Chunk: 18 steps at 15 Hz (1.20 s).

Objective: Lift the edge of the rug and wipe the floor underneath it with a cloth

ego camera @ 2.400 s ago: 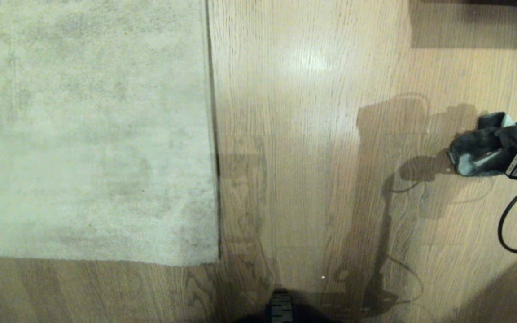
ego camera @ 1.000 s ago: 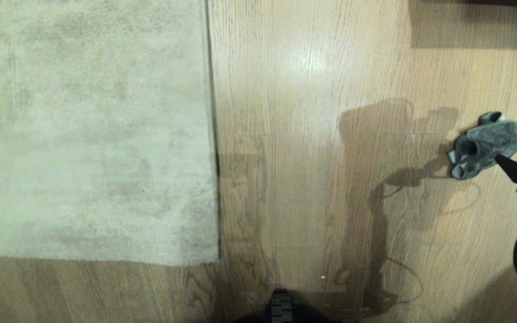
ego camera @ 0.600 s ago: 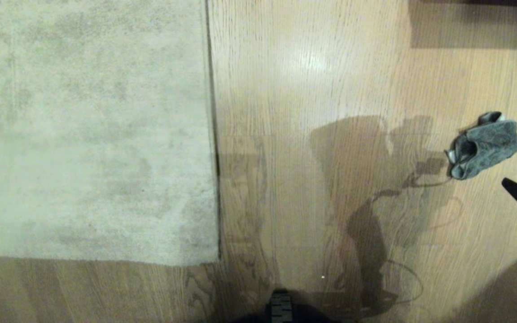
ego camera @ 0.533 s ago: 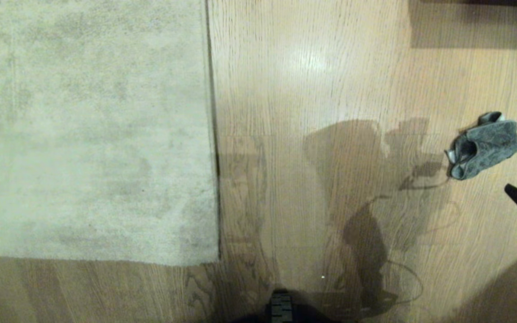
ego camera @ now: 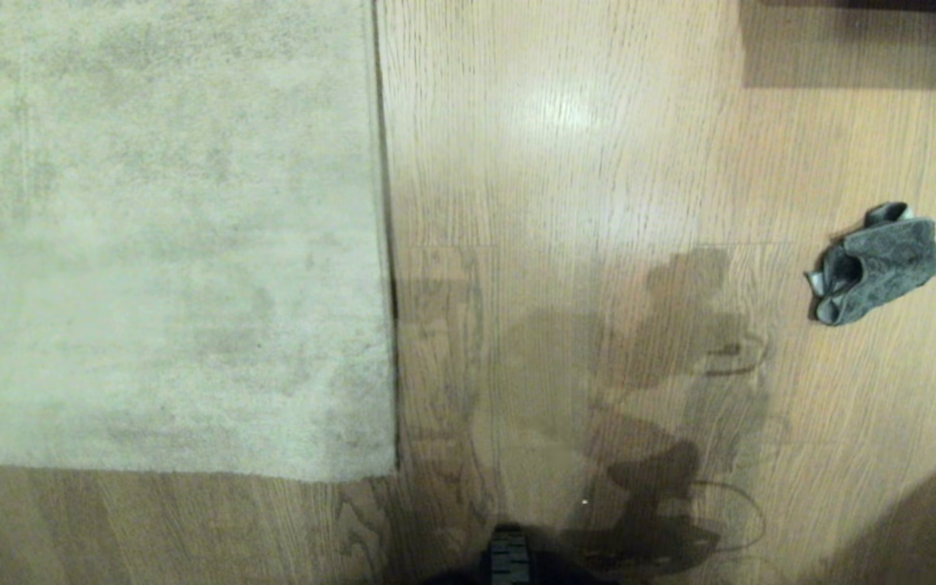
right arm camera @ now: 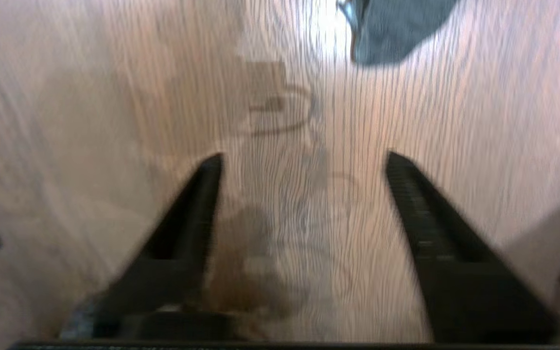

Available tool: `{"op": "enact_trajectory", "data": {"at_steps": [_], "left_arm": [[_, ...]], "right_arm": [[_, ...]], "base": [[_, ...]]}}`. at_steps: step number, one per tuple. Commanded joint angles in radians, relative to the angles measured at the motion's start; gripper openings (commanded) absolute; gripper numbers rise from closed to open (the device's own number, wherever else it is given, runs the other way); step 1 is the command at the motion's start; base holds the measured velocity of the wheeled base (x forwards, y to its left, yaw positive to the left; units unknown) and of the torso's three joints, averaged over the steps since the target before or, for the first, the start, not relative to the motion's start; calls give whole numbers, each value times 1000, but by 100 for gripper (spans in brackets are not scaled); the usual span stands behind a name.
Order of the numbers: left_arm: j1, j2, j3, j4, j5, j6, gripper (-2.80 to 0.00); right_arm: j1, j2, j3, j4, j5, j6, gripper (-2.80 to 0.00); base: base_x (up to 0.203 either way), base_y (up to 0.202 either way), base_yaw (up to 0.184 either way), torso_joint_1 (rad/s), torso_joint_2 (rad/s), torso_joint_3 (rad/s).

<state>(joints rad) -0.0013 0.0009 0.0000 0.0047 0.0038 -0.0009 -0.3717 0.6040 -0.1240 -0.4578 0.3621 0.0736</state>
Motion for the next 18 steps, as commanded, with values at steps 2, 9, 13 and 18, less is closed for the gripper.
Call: {"op": "enact_trajectory", "data": {"at_steps": [2,9,13,18], "left_arm": [[0,1,0,0,1,-1,-280],[0,1,0,0,1,-1,-280],[0,1,0,0,1,-1,-280],[0,1,0,0,1,-1,-280]], "right_arm": [[118,-112,-8,46,-87,-28,-280],[361,-492,10,373,-339,-98,-280],[376,-603,64,519,-409,-110,-280],[376,-603,124,442,-391,-103,-280]], "base": [[0,0,0,0,0,0],[0,0,0,0,0,0],[0,0,0,0,0,0],[0,0,0,0,0,0]]}}
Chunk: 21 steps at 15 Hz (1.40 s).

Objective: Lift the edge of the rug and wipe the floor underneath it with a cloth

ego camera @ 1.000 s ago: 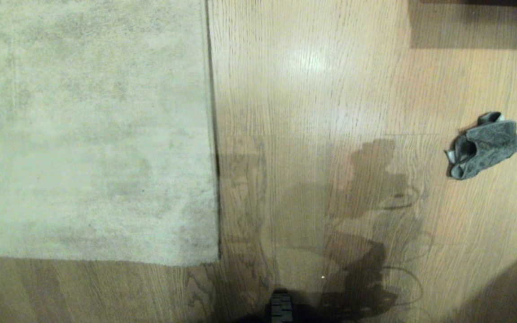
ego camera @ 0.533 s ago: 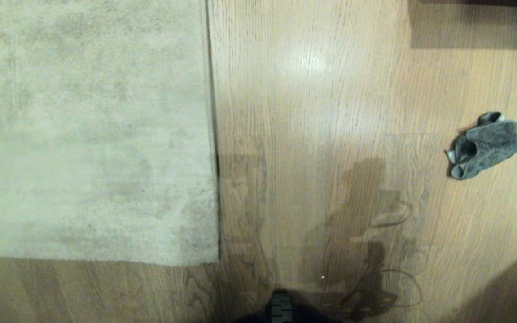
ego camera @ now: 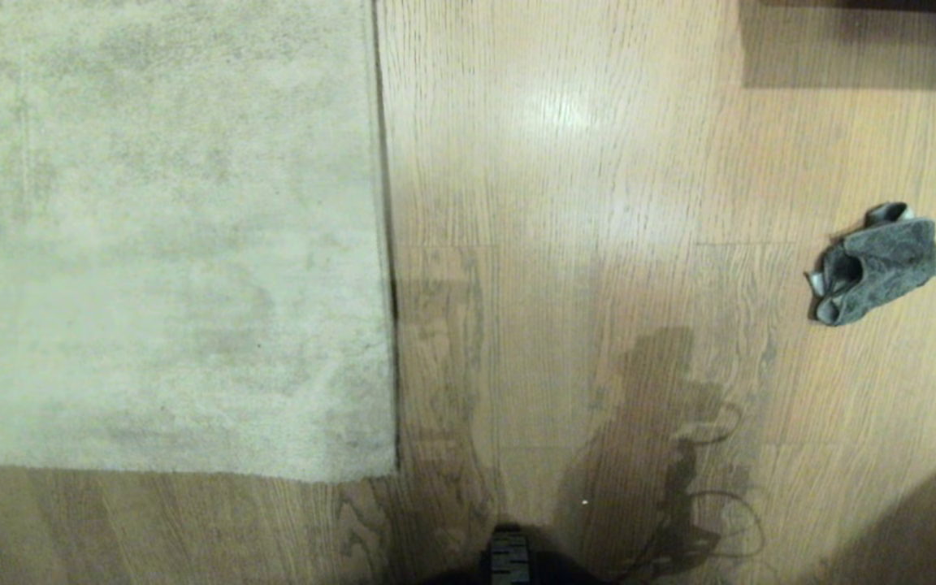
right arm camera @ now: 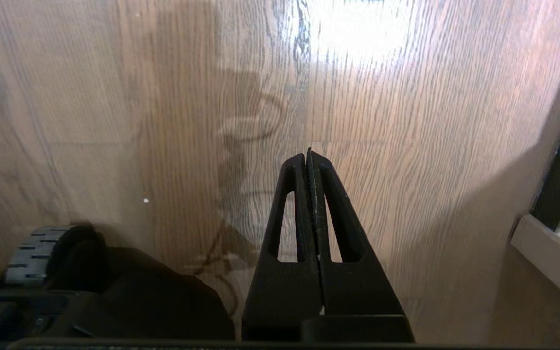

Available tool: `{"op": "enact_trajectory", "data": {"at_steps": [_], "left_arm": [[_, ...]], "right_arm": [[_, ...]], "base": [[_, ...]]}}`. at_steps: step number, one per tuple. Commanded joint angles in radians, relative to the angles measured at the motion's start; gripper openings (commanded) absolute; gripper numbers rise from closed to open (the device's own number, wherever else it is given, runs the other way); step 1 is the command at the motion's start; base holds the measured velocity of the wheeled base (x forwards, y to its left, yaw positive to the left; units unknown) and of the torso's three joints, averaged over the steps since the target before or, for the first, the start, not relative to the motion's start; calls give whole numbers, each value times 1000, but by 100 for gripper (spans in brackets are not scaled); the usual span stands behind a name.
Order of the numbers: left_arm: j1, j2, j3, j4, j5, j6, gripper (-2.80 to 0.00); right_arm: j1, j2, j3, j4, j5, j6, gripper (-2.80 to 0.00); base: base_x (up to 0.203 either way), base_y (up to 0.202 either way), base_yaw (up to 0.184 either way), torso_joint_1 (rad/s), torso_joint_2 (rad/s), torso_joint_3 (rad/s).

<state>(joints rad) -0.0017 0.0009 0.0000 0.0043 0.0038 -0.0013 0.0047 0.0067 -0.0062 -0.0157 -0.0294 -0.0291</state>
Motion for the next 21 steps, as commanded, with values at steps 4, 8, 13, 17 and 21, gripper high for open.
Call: {"op": "enact_trajectory", "data": {"at_steps": [4,8,13,17,21], "left_arm": [[0,1,0,0,1,0,-280],[0,1,0,0,1,0,-280],[0,1,0,0,0,0,-280],[0,1,0,0,1,0,-280],[0,1,0,0,1,0,-280]], "right_arm": [[1,-6,6,-1,0,26,-280],[1,-5,6,-4,-6,94,-280],[1,-5,6,-4,-6,94,-280],[1,-5,6,-4,-6,94,-280],[1,-5,6,-4,-6,94,-280]], "base": [[0,0,0,0,0,0],[0,0,0,0,0,0],[0,0,0,0,0,0],[0,0,0,0,0,0],[0,0,0,0,0,0]]}}
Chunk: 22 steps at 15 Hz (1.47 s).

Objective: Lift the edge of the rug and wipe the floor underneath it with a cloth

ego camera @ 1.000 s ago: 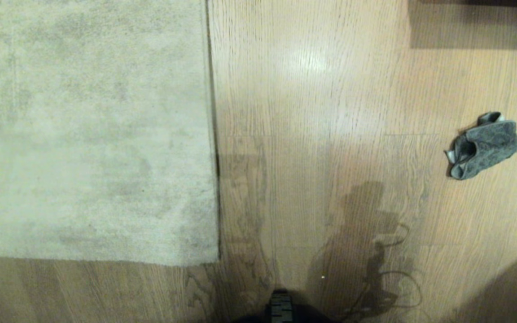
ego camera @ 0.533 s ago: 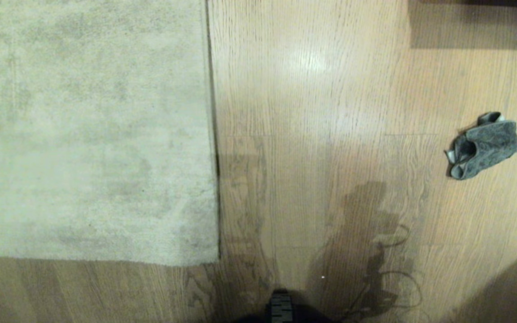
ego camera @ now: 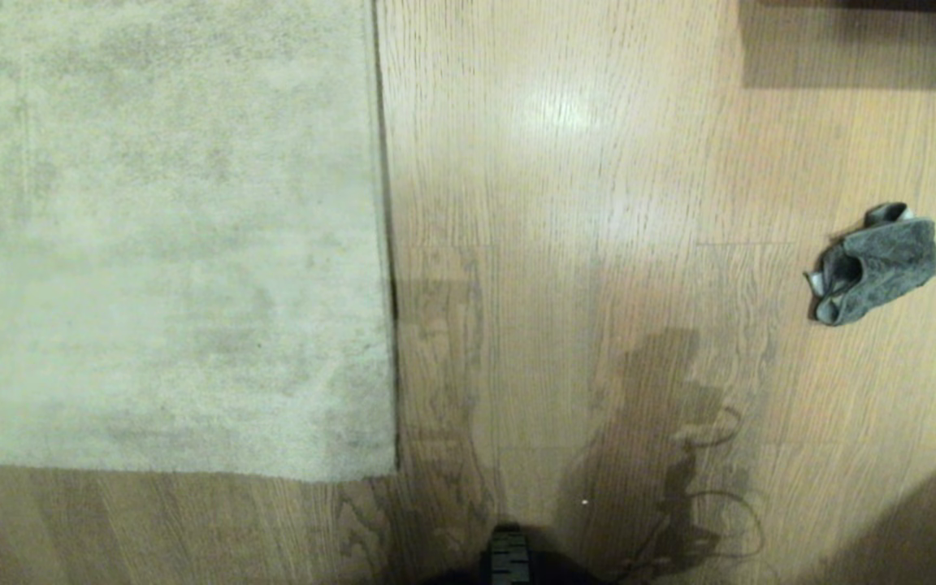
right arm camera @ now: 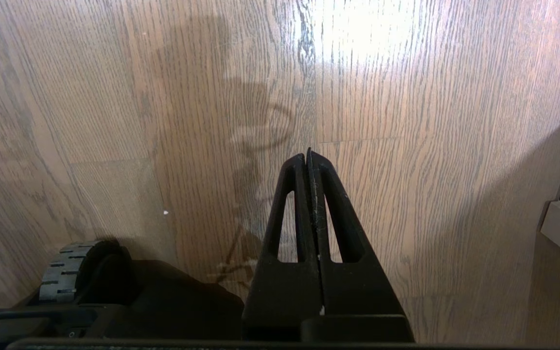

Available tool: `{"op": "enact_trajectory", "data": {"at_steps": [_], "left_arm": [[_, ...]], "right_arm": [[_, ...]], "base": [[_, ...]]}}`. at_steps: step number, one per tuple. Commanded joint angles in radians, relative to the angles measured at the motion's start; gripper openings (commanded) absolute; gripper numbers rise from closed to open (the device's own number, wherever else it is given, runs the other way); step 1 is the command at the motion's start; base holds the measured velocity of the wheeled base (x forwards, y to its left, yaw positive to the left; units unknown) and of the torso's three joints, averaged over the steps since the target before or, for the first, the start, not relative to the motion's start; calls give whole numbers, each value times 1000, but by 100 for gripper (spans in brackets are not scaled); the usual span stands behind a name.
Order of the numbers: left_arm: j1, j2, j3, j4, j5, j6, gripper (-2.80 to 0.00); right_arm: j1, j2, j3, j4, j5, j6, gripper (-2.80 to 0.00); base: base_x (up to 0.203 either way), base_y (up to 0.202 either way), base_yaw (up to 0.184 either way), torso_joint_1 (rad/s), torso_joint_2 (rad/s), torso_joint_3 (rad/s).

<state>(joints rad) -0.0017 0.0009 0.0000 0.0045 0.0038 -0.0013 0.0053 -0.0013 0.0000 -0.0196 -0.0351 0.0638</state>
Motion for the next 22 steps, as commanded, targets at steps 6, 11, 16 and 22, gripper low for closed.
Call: {"op": "enact_trajectory", "data": {"at_steps": [6,11,16,22], "left_arm": [[0,1,0,2,1,3,-280],[0,1,0,0,1,-17,-280],[0,1,0,0,1,-25,-280],[0,1,0,0,4,-25,-280]], "right_arm": [[1,3,0,0,0,1,-280],[1,3,0,0,0,1,-280],[0,3,0,0,0,1,-280],[-1,3,0,0,0,1,-280]], "base": [[0,0,0,0,0,0],[0,0,0,0,0,0],[0,0,0,3,2,133],[0,0,0,4,2,197]]}}
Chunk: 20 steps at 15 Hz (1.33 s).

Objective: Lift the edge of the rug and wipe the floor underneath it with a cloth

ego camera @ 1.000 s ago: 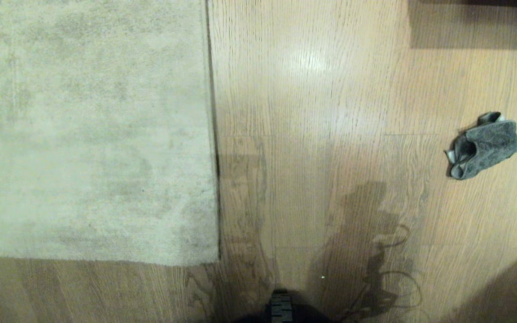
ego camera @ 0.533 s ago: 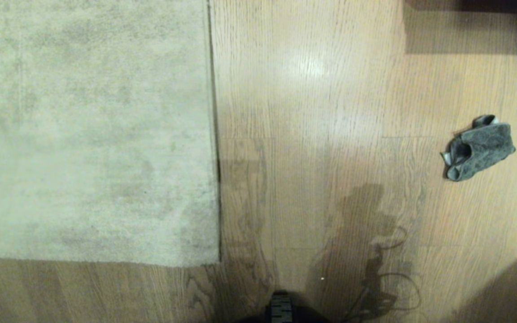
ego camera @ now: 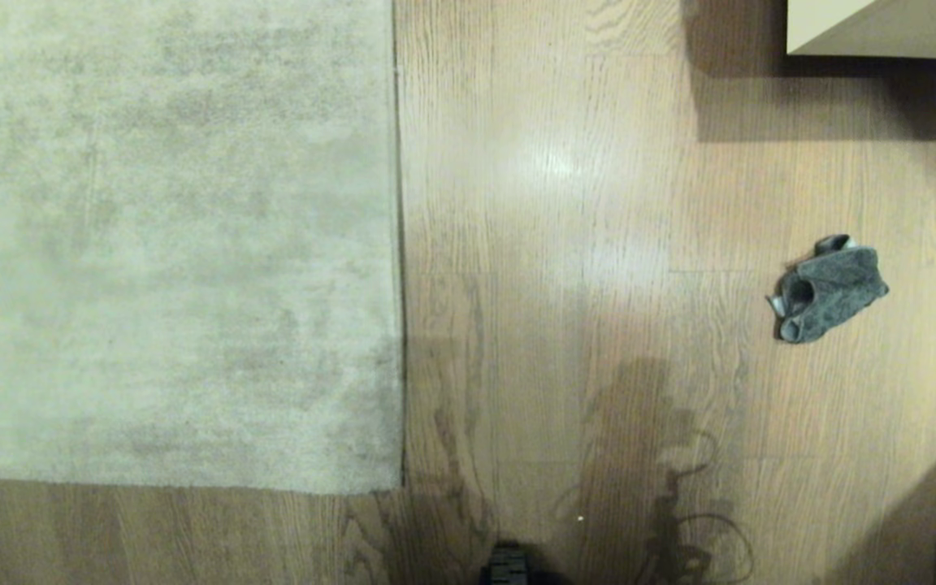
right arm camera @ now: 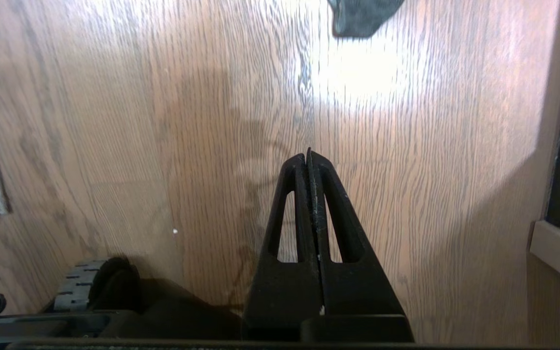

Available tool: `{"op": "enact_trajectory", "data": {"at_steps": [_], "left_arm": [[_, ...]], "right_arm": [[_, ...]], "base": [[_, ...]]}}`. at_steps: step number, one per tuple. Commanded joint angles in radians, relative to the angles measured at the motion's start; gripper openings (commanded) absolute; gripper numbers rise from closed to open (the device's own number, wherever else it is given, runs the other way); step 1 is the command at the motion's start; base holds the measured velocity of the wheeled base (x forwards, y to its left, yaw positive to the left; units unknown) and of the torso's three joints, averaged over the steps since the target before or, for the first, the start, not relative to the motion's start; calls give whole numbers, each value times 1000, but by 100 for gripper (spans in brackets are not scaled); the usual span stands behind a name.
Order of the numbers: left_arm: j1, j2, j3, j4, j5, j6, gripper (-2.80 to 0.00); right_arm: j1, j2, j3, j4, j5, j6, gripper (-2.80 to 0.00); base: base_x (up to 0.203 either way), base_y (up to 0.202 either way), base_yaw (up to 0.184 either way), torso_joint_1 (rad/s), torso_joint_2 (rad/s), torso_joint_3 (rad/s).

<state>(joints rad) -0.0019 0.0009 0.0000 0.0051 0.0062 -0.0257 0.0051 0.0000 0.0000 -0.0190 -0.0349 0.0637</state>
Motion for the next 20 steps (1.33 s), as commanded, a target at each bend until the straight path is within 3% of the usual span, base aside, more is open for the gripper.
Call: {"op": "enact_trajectory", "data": {"at_steps": [1,20], "left_arm": [[0,1,0,-1,1,0,-280],[0,1,0,-2,18,-31,-280]], "right_arm": [[1,2,0,-1,0,1,-280],[0,2,0,-1,0,1,-280]], "base": [[0,0,0,0,4,200],[0,0,0,1,2,188]]}}
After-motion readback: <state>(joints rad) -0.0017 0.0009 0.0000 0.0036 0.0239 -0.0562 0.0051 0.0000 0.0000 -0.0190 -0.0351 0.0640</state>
